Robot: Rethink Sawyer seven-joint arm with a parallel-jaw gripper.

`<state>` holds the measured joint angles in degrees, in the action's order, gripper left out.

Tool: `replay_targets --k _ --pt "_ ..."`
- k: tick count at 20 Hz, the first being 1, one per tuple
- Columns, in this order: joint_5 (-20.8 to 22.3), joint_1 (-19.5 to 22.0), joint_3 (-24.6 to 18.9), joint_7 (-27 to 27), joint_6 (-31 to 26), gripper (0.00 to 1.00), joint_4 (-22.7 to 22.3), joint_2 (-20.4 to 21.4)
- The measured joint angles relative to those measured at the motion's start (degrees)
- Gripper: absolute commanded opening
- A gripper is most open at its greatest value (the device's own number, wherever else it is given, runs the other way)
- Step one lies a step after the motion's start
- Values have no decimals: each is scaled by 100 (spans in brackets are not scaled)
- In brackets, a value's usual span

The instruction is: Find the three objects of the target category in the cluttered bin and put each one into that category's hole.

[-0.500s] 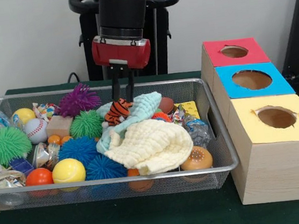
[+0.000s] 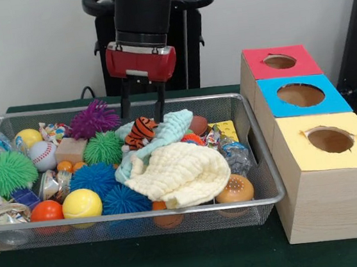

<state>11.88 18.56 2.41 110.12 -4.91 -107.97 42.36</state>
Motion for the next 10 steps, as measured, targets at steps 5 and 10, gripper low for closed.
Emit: replay_targets --k 5,10 --pt "-1 0 31 0 0 100 0 -1" --pt "-1 0 34 0 0 100 0 -32"
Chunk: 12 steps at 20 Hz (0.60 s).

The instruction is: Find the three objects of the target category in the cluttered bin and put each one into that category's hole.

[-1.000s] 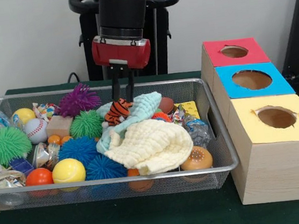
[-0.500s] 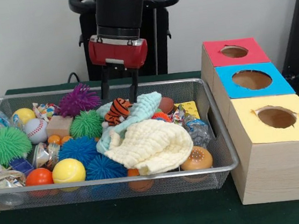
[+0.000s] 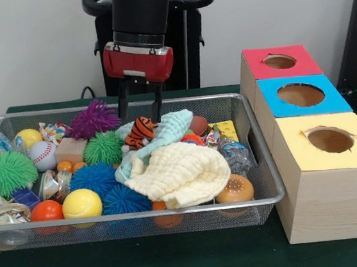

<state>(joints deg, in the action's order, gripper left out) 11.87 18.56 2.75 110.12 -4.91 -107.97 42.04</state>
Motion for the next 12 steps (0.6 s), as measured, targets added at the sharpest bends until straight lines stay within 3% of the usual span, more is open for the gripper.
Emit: replay_targets --k 12 --pt "0 0 19 0 19 100 2 -289"
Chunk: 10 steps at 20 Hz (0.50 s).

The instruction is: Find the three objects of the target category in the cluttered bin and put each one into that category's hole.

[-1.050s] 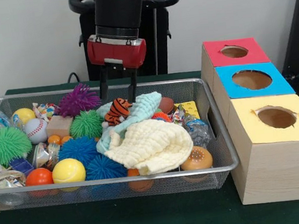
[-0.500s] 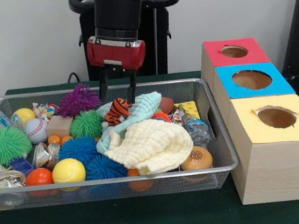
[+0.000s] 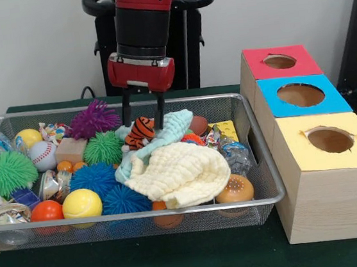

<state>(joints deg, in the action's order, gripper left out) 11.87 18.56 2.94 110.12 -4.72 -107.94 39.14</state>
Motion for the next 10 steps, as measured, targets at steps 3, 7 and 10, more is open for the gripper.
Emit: replay_targets --k 3,7,10 --pt "1 0 5 0 12 100 -1 -74" --pt "0 -4 18 0 12 100 1 -133" --pt "0 -11 27 0 12 100 0 -179"
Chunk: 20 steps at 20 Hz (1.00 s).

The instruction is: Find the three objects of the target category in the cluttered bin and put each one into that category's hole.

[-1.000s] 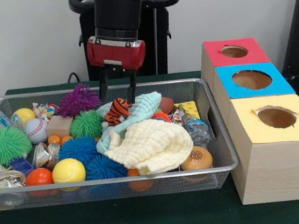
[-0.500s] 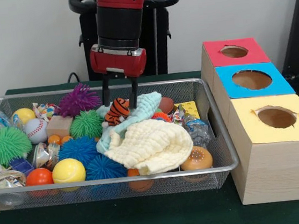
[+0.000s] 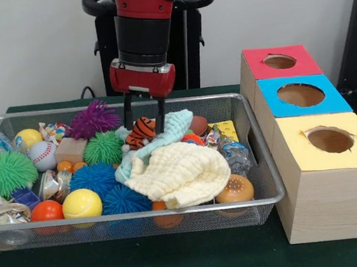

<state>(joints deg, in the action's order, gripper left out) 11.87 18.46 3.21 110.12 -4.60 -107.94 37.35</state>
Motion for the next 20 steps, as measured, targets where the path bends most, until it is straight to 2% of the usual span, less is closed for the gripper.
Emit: replay_targets --k 8,9,20 --pt "0 -4 2 0 0 100 1 -38" --pt "0 -4 2 0 0 0 1 -39" --pt "0 -4 2 0 0 0 1 -39"
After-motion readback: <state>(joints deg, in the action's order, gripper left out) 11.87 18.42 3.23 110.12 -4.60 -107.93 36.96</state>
